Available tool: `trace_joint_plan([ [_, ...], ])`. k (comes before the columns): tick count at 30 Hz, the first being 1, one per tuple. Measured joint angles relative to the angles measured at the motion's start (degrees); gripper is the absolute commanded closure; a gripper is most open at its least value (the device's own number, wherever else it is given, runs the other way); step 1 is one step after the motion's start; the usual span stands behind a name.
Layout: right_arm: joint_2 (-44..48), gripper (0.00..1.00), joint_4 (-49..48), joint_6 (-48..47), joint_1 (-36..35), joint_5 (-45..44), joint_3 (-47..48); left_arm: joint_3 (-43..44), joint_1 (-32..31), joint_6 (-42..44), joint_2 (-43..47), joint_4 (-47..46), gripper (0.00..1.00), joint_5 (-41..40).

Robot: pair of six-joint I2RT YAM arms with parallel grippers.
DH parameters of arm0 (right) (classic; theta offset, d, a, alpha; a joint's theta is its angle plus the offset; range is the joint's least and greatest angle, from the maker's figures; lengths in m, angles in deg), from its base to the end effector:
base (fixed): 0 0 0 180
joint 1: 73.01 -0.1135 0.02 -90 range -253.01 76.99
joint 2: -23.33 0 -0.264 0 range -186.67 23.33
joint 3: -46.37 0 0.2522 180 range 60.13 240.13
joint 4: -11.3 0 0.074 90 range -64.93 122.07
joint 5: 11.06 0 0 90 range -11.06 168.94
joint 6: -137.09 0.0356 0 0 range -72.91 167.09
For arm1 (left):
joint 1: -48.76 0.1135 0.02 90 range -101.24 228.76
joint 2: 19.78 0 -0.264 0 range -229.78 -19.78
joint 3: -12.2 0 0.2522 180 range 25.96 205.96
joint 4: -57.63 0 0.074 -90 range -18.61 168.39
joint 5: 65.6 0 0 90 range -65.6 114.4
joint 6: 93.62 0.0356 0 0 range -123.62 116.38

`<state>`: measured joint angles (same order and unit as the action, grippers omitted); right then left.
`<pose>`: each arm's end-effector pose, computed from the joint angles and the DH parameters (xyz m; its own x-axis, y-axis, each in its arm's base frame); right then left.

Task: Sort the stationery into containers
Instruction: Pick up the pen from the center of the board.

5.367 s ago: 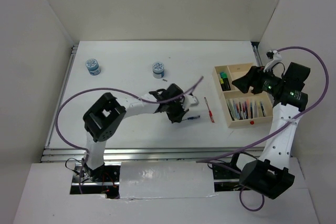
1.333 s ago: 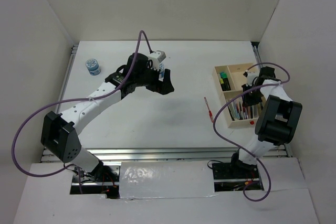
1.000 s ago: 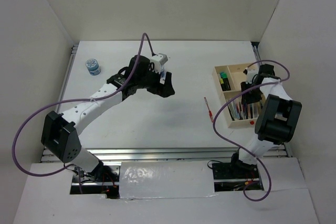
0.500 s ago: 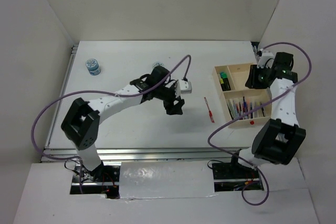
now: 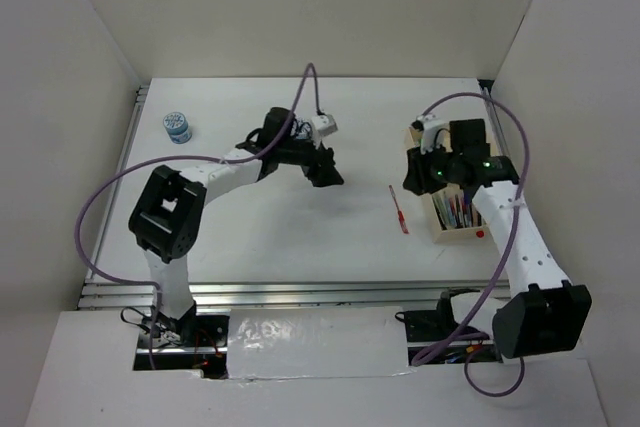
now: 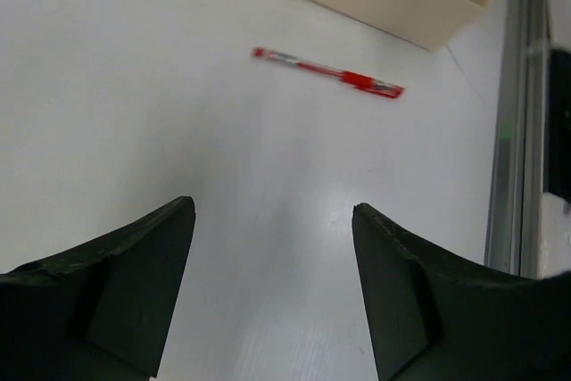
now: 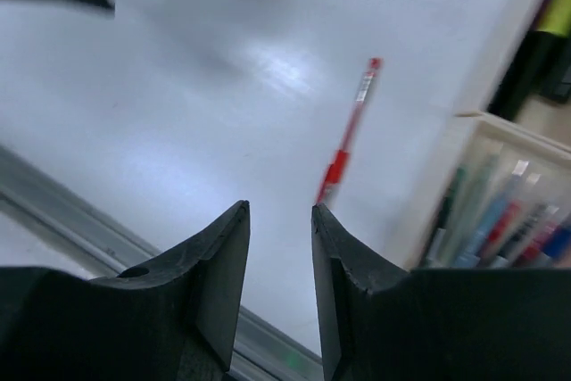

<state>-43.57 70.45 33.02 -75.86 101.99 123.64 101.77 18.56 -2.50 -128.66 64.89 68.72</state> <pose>0.2339 0.0256 0.3214 -0.6549 -0.2566 -0.7108 -0.4770 0.8699 0.1255 0.3612 -0.2390 0.2354 -0.3689 0.2309 -0.9003 0.9073 0.2996 -0.2950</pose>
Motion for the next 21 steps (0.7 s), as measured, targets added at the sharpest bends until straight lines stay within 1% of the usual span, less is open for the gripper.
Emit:
trace_joint_plan([
  [1,-0.5,0.6,-0.9,0.9,-2.6,-0.8,-1.2,-1.3,1.9,-2.2,0.9,-0.8,0.16,-0.8],
  [3,-2.5,0.6,-2.5,2.5,-5.6,-3.1,-3.3,-3.5,5.1,-5.5,3.2,-0.9,0.16,-2.4],
  [5,-5.8,0.61,-4.8,4.0,-7.0,-5.8,-5.4,-5.1,7.6,-7.4,6.4,0.0,0.16,-4.6],
  [7,-9.5,0.61,-7.0,5.0,-7.6,-8.4,-6.9,-6.3,8.7,-7.8,10.2,1.7,0.15,-6.9],
  [10,-15.4,0.61,-9.5,6.3,-8.2,-11.9,-7.6,-7.6,8.7,-7.5,16.4,4.1,0.15,-10.0],
  [14,-20.9,0.61,-12.9,7.5,-8.9,-14.8,-7.6,-9.6,8.6,-7.4,22.5,7.0,0.15,-12.3],
  [21,-28.5,0.61,-15.3,8.7,-9.2,-17.2,-5.7,-11.6,8.5,-7.6,25.0,10.8,0.15,-14.2],
])
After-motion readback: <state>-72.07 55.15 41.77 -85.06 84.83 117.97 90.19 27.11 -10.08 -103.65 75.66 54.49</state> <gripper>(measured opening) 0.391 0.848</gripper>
